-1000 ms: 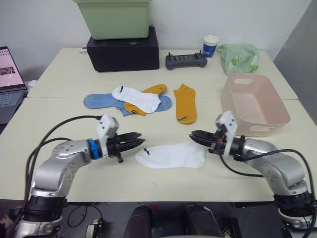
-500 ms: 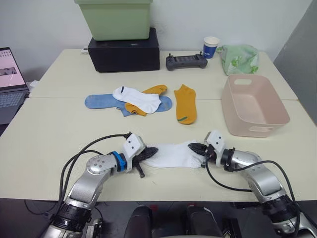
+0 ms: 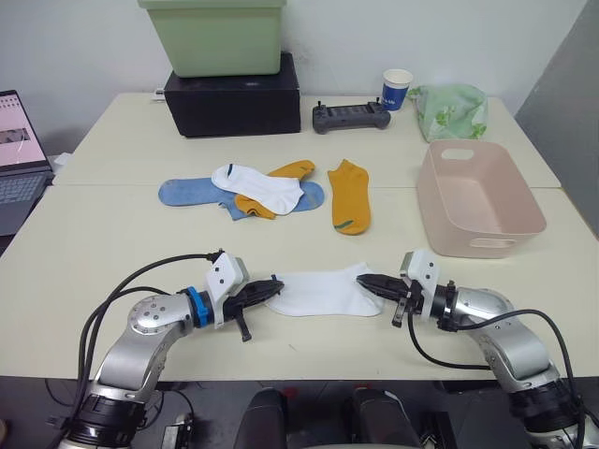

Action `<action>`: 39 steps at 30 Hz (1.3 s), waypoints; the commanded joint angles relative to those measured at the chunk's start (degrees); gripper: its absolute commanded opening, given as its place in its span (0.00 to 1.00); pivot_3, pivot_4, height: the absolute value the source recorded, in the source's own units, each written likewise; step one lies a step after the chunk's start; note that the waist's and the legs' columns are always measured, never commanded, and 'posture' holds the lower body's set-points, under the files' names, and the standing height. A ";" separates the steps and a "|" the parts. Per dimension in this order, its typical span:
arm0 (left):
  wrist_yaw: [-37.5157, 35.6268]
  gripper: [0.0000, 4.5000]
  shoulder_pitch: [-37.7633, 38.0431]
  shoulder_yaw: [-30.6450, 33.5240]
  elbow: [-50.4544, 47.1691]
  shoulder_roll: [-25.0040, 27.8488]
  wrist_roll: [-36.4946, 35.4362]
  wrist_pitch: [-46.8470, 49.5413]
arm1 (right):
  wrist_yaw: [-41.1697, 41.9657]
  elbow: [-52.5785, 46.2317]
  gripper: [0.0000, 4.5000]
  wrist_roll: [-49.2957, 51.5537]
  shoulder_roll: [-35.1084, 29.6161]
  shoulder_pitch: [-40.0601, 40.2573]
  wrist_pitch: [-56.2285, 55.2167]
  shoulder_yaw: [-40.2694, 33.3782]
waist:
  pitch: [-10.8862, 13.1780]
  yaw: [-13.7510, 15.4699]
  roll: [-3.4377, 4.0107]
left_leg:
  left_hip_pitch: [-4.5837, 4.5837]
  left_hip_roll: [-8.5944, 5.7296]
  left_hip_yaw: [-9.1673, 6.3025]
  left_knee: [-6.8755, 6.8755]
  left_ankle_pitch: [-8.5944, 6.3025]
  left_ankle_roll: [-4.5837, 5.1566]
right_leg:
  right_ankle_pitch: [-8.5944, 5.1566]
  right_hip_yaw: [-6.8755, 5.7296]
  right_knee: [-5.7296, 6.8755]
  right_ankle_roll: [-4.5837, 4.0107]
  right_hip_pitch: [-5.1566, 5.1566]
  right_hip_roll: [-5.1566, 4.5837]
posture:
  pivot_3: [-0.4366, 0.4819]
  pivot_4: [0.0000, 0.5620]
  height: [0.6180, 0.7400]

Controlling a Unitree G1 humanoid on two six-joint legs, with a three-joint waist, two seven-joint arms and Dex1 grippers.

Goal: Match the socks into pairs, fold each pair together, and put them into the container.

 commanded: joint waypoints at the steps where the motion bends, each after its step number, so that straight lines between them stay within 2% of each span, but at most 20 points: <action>1: 0.39 0.01 2.03 -1.44 -0.92 0.81 2.51 -0.90 | 0.82 -0.79 0.00 -1.57 -1.84 2.23 -0.41 0.29 | 0.00 0.02 0.00 | 0.00 0.00 0.02 0.00 0.00 0.00 | 0.00 0.00 -0.01 0.00 0.00 0.00 | 0.48 0.27 1.00; 7: 1.56 0.01 4.16 -0.03 -0.79 1.80 3.20 -1.11 | 2.14 0.87 0.00 -2.78 -5.35 5.61 -2.94 -1.78 | -0.03 0.04 0.00 | 0.06 0.01 0.05 0.00 0.00 0.00 | 0.00 0.02 -0.01 0.00 0.05 -0.01 | 0.48 0.27 1.00; 11: 0.57 0.01 4.16 3.30 -1.27 1.97 -0.81 -0.59 | 3.71 0.57 0.00 0.41 -7.64 6.95 -2.18 -6.13 | -0.03 0.06 0.00 | 0.06 0.01 0.02 0.00 0.00 0.00 | 0.00 0.01 -0.01 0.00 0.06 -0.01 | 0.48 0.27 1.00; 15: 1.18 0.01 2.80 7.18 -3.03 1.58 -4.96 2.07 | 2.99 -3.02 0.00 5.73 -6.66 5.77 1.15 -10.08 | -0.01 0.05 -0.02 | 0.05 0.01 0.02 0.01 0.00 0.00 | 0.00 0.00 0.00 0.00 0.06 -0.01 | 0.48 0.27 1.00; 17: 4.41 0.01 1.48 11.35 -1.79 1.04 -6.28 3.26 | -1.24 -3.63 0.00 6.83 -4.15 4.18 1.59 -13.11 | -0.01 -0.04 -0.03 | 0.04 0.02 0.00 0.00 0.00 0.00 | 0.00 0.01 0.00 0.00 0.04 0.00 | 0.48 0.27 1.00; 20: 9.51 0.14 0.94 17.14 2.51 0.10 -5.78 1.53 | -7.64 -2.16 0.14 5.06 -1.58 3.11 1.46 -16.65 | -0.01 -0.09 -0.02 | 0.04 0.02 -0.01 0.00 0.00 0.00 | 0.00 0.00 0.02 0.00 0.03 0.00 | 0.48 0.27 1.00; 23: 12.46 0.35 2.66 21.18 4.46 -1.40 -5.83 -0.07 | -11.02 0.25 0.36 1.60 -1.05 4.38 -0.27 -17.86 | -0.01 0.01 -0.02 | 0.03 0.03 0.00 -0.03 0.00 0.00 | 0.00 0.01 -0.03 0.01 0.01 -0.01 | 0.48 0.27 1.00; 31: 15.02 0.96 7.25 21.96 2.85 -3.70 -4.88 -2.57 | -10.80 1.80 1.00 0.18 0.21 7.84 -2.90 -17.09 | -0.01 0.05 -0.03 | 0.04 -0.02 0.13 0.00 0.00 0.00 | 0.00 0.03 0.01 0.00 0.02 -0.30 | 0.48 0.27 1.00; 32: 15.29 0.99 7.33 21.80 2.75 -3.88 -4.81 -2.52 | -10.84 1.96 1.00 0.03 0.27 7.63 -2.92 -16.96 | -0.01 0.05 -0.03 | 0.04 -0.01 0.12 0.00 0.00 0.00 | 0.00 0.02 0.01 0.00 0.02 -0.29 | 0.48 0.27 1.00; 39: 16.84 0.99 5.32 20.32 3.46 -4.25 -2.96 -3.25 | -10.62 1.31 1.00 0.80 0.47 5.03 -2.01 -16.29 | -0.01 0.05 -0.03 | 0.04 -0.02 0.11 -0.02 0.00 -0.01 | 0.00 0.01 0.02 0.00 0.01 -0.26 | 0.48 0.27 1.00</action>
